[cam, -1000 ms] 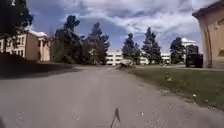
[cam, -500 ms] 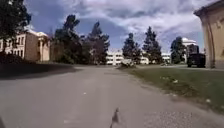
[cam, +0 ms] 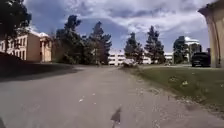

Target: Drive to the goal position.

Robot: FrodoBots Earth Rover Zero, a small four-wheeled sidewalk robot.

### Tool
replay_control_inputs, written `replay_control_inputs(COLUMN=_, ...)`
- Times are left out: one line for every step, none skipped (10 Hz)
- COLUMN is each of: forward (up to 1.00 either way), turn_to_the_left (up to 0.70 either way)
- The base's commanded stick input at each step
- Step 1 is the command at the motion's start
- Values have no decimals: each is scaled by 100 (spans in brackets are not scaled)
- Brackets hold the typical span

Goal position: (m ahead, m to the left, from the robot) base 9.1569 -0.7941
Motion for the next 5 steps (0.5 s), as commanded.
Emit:
replay_control_inputs(forward=70, turn_to_the_left=0)
replay_control_inputs(forward=70, turn_to_the_left=4)
replay_control_inputs(forward=70, turn_to_the_left=27)
replay_control_inputs(forward=70, turn_to_the_left=27)
replay_control_inputs(forward=70, turn_to_the_left=27)
